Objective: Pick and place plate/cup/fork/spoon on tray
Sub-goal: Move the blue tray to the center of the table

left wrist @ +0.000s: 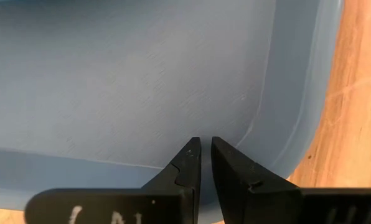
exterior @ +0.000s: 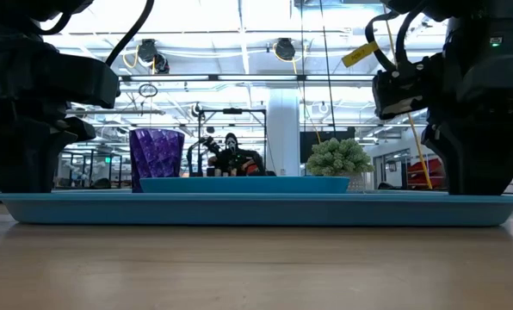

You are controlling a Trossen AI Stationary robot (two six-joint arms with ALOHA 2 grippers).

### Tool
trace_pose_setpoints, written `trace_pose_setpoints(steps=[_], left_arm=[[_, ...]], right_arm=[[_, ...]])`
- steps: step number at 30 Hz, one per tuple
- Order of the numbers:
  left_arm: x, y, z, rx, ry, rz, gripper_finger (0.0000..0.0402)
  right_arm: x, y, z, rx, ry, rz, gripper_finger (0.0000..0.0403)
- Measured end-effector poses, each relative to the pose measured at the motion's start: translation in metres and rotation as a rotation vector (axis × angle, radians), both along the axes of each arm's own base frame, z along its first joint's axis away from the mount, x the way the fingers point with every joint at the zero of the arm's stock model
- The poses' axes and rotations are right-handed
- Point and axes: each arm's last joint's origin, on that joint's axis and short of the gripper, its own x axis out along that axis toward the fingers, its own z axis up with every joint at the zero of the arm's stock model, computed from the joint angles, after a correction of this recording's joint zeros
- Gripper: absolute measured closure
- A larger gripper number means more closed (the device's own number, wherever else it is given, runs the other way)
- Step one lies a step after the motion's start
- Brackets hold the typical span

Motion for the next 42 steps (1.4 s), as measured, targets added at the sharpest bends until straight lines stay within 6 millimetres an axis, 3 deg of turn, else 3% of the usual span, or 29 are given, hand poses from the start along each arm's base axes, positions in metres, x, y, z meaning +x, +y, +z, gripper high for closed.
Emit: trace_pose_setpoints(steps=[14, 24, 32, 42], left_arm=[[0.000, -0.001, 0.000, -0.016, 0.002, 0.015, 0.0360], [0.000, 0.000, 0.001, -0.022, 0.002, 0.037, 0.0360], [-0.001, 0.006, 0.012, -0.010, -0.039, 0.072, 0.0360], [-0.001, 0.018, 0.028, 0.063, -0.136, 0.135, 0.0360]], right_arm=[[-0.002, 0.001, 0.002, -0.018, -0.010, 0.009, 0.0273], [-0.005, -0.005, 0.019, -0.085, -0.087, 0.003, 0.0273], [-0.005, -0.007, 0.022, -0.133, -0.121, -0.009, 0.0273], [0.008, -0.044, 0.024, -0.381, -0.191, -0.139, 0.0273]])
